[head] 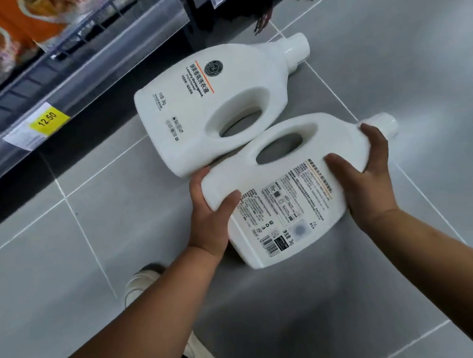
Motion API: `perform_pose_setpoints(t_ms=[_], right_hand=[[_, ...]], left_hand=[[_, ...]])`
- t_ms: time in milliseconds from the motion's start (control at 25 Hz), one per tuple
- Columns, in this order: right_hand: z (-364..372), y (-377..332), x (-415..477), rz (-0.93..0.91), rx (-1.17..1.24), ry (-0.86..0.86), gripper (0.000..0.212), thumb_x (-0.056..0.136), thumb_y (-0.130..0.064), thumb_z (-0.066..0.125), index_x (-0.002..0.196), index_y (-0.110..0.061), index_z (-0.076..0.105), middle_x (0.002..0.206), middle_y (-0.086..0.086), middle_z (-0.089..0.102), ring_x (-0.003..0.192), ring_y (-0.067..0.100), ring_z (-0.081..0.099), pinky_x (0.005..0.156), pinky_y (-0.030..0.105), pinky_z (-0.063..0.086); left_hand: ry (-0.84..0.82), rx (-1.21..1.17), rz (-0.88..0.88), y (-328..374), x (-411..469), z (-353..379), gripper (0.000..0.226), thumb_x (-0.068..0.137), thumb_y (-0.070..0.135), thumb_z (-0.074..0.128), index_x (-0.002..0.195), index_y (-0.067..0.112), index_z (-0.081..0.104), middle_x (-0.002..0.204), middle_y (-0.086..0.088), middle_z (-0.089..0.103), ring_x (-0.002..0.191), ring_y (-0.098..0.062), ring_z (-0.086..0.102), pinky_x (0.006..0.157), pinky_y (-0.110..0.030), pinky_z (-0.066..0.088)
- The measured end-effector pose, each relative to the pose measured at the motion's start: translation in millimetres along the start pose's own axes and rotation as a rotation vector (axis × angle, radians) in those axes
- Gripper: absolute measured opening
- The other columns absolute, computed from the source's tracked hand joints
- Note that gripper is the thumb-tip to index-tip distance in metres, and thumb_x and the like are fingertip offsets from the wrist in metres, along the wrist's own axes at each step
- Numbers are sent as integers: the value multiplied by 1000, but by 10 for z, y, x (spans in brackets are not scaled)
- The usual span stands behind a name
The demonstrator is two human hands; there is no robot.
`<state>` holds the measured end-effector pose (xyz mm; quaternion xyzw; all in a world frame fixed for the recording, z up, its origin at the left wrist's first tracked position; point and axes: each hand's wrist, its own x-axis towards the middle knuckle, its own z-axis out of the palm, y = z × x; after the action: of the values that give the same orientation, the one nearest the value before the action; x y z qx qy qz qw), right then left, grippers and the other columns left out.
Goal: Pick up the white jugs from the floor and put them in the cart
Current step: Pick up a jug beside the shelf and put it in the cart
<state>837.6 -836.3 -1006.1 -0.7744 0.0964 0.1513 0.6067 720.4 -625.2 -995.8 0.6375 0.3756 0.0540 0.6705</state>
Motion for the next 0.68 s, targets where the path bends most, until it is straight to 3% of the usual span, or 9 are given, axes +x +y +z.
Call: perform_pose_setpoints(t_ms=[200,360,440,560,680], right_hand=[[-193,-206,43,-72,85,28,68,69,-47,74,128,-46,40,135,-9,47,120,19,54,99,50,49],[-302,-822,-173,-140,208,65,70,71,-38,76,129,-38,39,140,4,44,123,26,53,98,51,50],[-361,-1348,-406,-175,231,90,67,73,-34,75,129,-34,36,139,7,43,123,26,53,98,48,50],[-445,-2370,-769,-291,252,84,68,77,-31,75,131,-25,33,140,10,40,124,28,51,99,48,49],[-469,-3466,-1198,-398,218,56,75,73,-46,78,131,-28,35,147,15,35,132,32,43,107,51,40]], left_hand=[[8,-102,85,125,-131,163,61,69,30,73,123,30,43,119,0,63,110,-14,60,96,-35,50],[-109,-139,169,780,-162,105,57,72,29,71,121,28,42,119,-5,57,111,-22,57,98,-47,49],[-174,-165,200,1307,-301,36,55,75,30,68,122,25,40,121,-9,54,113,-28,54,100,-51,47],[-173,-217,272,2287,-649,-223,52,76,28,66,121,23,40,121,-13,49,110,-28,52,94,-43,48],[-154,-271,344,3301,-1158,-575,52,77,29,68,121,25,41,124,-12,49,113,-27,52,96,-45,45]])
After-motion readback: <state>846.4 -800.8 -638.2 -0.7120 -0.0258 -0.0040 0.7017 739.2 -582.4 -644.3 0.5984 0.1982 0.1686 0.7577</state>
